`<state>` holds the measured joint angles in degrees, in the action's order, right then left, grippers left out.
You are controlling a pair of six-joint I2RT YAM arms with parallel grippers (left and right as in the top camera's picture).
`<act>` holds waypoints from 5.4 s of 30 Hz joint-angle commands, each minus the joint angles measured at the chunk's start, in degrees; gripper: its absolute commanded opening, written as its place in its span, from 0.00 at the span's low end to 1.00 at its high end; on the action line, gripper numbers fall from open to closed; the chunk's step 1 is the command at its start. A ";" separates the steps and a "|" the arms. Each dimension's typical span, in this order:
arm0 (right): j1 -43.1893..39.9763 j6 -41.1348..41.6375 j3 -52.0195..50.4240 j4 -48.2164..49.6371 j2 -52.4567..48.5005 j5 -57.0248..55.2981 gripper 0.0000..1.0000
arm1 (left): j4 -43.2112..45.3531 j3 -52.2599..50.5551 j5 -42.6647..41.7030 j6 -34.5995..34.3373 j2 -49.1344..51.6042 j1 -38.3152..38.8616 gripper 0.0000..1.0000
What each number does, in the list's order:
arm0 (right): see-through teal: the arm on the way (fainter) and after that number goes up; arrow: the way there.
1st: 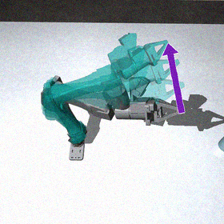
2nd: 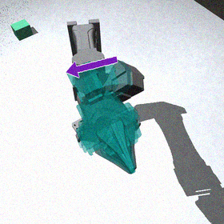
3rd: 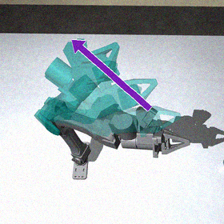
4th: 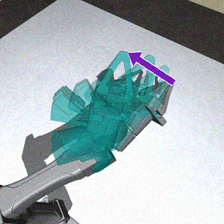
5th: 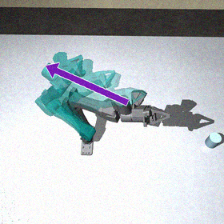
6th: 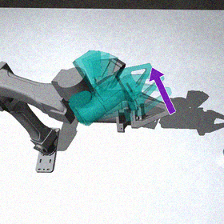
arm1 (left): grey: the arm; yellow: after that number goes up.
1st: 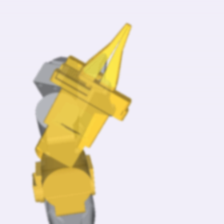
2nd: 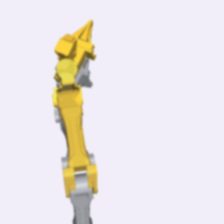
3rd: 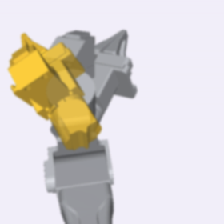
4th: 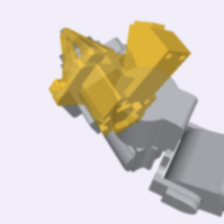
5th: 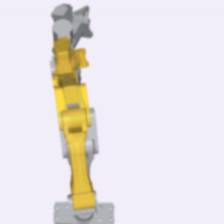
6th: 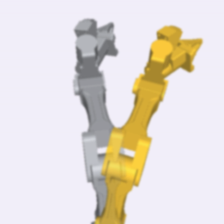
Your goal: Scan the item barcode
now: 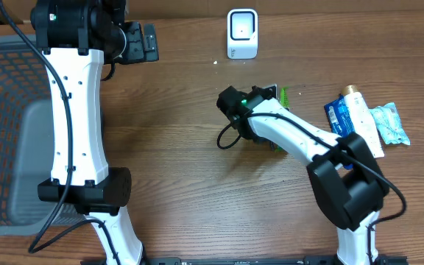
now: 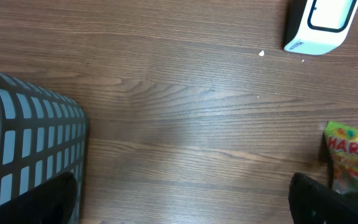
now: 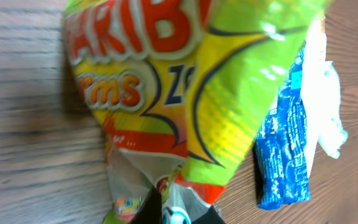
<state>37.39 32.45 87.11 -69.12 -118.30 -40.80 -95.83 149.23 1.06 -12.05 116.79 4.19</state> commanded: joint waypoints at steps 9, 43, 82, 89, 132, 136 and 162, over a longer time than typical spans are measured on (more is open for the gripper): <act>11.26 -12.26 4.17 3.48 -1.36 -1.46 0.11 | 0.09 0.07 -0.48 -0.81 0.70 0.33 1.00; -9.31 -44.26 14.64 4.26 -1.36 63.60 0.84 | 0.09 0.07 -0.48 -0.83 0.70 0.33 1.00; -13.25 -30.67 15.93 4.04 -12.59 65.77 0.04 | 0.09 0.07 -0.48 -0.81 0.70 0.33 1.00; -19.28 7.58 18.23 8.50 -12.55 61.46 0.04 | 0.09 0.07 -0.48 -0.81 0.70 0.33 1.00; -17.35 -36.46 23.15 32.33 -18.14 51.12 0.56 | 0.09 0.07 -0.48 -0.81 0.70 0.33 1.00; -17.64 -33.48 23.67 27.61 -17.84 46.73 0.56 | 0.09 0.07 -0.50 -0.81 0.70 0.33 1.00; -19.65 -38.14 29.73 -5.81 -17.81 58.10 0.84 | 0.09 0.07 -0.48 -0.81 0.70 0.33 1.00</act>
<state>17.12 1.63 115.90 -76.44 -135.85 14.48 -95.83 149.23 1.06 -12.05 116.79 4.19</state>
